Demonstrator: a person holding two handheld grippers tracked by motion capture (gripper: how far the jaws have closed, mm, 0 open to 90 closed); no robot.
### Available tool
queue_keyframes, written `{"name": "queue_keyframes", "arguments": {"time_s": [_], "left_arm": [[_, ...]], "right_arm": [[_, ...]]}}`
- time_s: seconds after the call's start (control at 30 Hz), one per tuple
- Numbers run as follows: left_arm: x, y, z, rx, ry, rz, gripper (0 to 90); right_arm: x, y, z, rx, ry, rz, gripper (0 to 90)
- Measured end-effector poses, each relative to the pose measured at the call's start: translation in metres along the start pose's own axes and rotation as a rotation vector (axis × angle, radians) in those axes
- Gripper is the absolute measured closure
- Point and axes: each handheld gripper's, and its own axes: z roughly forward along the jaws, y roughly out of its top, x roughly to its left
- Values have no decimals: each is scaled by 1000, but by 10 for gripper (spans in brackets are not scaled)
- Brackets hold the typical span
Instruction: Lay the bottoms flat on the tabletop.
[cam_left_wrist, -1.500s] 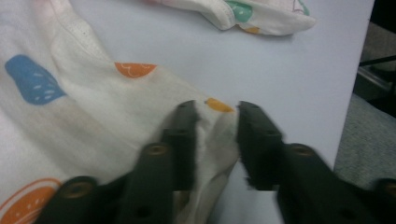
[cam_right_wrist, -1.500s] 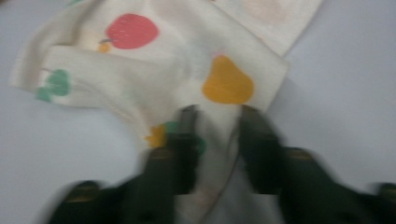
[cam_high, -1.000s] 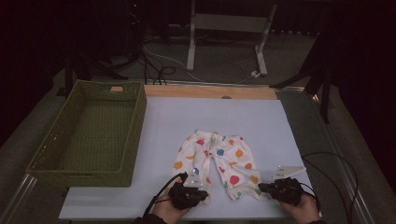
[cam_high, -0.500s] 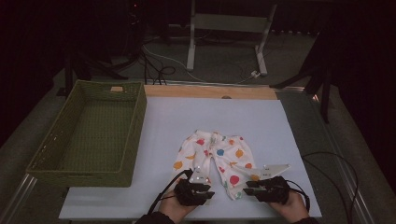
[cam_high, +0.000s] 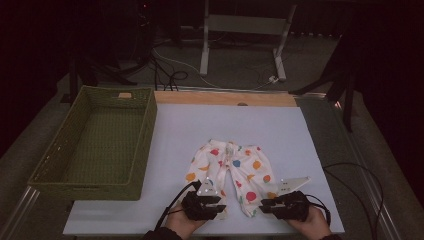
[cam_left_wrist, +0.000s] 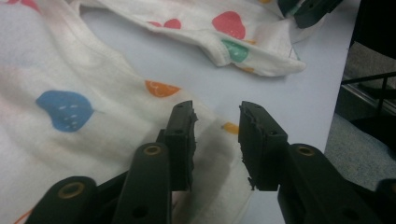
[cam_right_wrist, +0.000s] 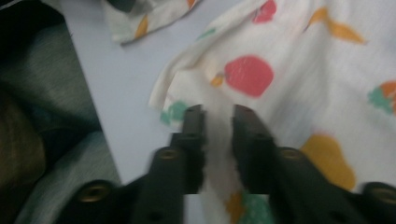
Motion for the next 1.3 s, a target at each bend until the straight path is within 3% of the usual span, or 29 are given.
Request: {"name": "queue_keyframes", "arguments": {"time_s": [0.1,0.17,0.27,0.33,0.4,0.43,0.57,0.6,0.63,0.67,0.73,0.8,0.9,1.0,1.17,1.23,1.3], "left_arm": [[1,-2,2,12,-3,-2,645],[0,-4,5,31,-8,1,657],[-1,-5,8,33,-14,8,720],[-1,-4,10,35,-25,12,773],[-3,-4,12,38,-37,15,852],[-4,-4,13,39,-40,22,891],[-8,-3,14,32,-69,22,900],[-9,-2,14,29,-71,25,900],[-10,-2,13,23,-72,26,900],[-10,-2,13,23,-72,26,900],[-9,-2,10,13,-65,17,847],[-7,-2,8,11,-49,16,804],[-4,-2,5,6,-36,11,767],[3,-5,-4,-10,-3,-1,724],[11,-8,-12,-20,28,-14,675],[15,-11,-16,-26,45,-22,665],[20,-14,-21,-33,66,-35,650]], "right_arm": [[3,6,6,-5,5,0,650],[5,9,11,13,12,-24,635],[7,10,16,32,2,-41,687],[7,9,21,48,12,-34,835],[8,8,21,46,16,-31,872],[9,8,20,49,26,-25,877],[15,6,16,46,79,-27,880],[15,5,15,46,88,-47,870],[17,5,15,44,96,-39,806],[17,5,15,44,96,-39,806],[13,7,15,25,78,-18,678],[10,9,14,10,61,-6,650],[5,11,13,2,44,-7,629],[-5,13,10,-23,-10,18,580],[-13,15,7,-36,-36,42,546],[-17,16,6,-31,-60,34,549],[-27,18,6,-28,-109,60,564]]}}
